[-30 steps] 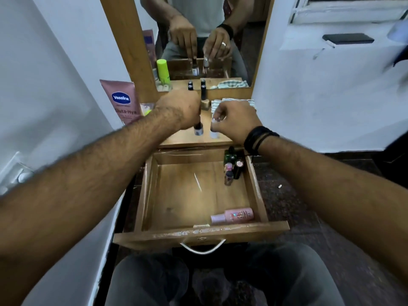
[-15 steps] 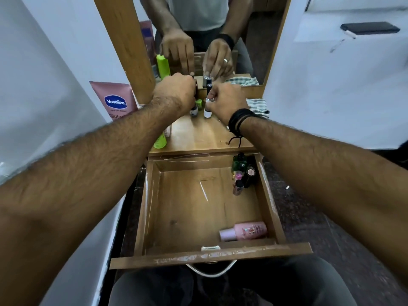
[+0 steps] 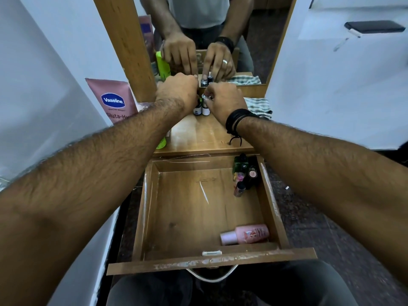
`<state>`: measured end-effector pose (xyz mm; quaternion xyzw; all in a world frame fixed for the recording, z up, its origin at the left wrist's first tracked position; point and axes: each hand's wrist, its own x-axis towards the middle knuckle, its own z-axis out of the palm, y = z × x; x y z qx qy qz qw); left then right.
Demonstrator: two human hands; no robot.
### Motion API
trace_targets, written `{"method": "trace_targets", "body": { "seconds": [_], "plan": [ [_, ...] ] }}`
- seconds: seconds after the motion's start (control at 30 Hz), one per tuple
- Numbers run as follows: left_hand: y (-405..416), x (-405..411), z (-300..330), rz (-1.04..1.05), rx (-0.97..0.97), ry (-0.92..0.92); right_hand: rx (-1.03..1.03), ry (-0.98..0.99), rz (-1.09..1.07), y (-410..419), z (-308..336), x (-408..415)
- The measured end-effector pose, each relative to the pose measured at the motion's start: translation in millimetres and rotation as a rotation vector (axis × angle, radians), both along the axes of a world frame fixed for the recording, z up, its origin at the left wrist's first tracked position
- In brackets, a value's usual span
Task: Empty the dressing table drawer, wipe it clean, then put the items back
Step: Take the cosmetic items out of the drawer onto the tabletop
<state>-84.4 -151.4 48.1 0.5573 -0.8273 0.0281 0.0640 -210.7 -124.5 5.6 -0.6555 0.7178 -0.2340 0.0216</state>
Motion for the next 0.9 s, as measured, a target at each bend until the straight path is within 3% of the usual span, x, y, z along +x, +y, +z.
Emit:
{"method": "trace_targets", "body": {
  "seconds": [0.3, 0.53, 0.9],
  "plan": [
    [8, 6, 3, 0.017, -0.08, -0.025, -0.01, -0.059, -0.027, 13, 6, -2],
    [62, -1, 12, -0.089, -0.055, -0.007, -0.042, -0.085, -0.001, 73, 16, -13],
    [165, -18, -48, -0.266, 0.242, -0.129, 0.295, 0.059, -0.088, 171, -30, -47]
  ]
}}
